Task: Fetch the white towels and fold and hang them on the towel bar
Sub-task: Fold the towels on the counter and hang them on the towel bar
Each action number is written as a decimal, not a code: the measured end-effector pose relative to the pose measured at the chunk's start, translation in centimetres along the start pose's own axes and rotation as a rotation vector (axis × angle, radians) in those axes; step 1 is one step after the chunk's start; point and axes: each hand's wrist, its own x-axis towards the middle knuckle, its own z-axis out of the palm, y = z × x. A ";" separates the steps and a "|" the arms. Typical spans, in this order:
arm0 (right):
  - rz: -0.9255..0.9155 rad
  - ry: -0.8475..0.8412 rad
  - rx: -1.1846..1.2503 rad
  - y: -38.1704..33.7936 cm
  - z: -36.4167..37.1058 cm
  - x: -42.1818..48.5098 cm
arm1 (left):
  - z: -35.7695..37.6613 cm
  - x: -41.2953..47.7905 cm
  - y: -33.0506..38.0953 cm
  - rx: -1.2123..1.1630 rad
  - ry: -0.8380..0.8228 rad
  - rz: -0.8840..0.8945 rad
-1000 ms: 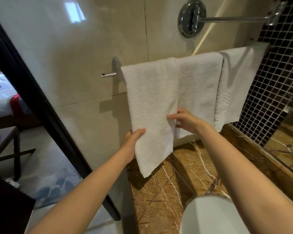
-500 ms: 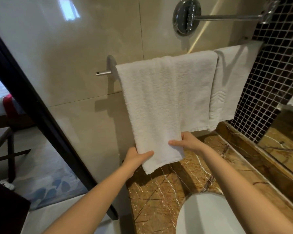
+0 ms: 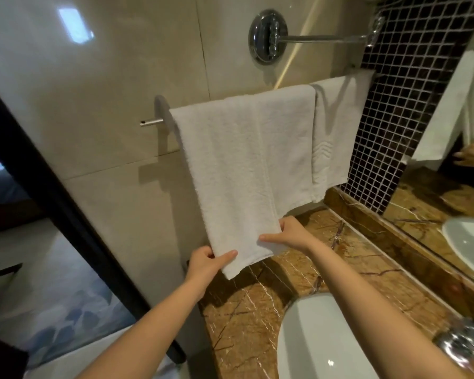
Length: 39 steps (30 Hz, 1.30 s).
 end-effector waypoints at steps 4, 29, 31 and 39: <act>0.017 0.005 0.036 0.3 0.4 -0.8 | 0.0 -0.4 -0.7 -0.007 0.016 0.007; 0.106 0.105 0.391 0.6 2.5 -2.6 | -0.7 -2.1 -1.2 -0.166 -0.039 -0.040; 0.108 0.106 0.395 0.5 2.6 -2.9 | -0.6 -2.5 -1.0 -0.157 -0.024 -0.020; 0.117 0.136 0.443 0.5 2.7 -4.2 | -0.6 -3.5 -1.0 -0.102 -0.047 -0.006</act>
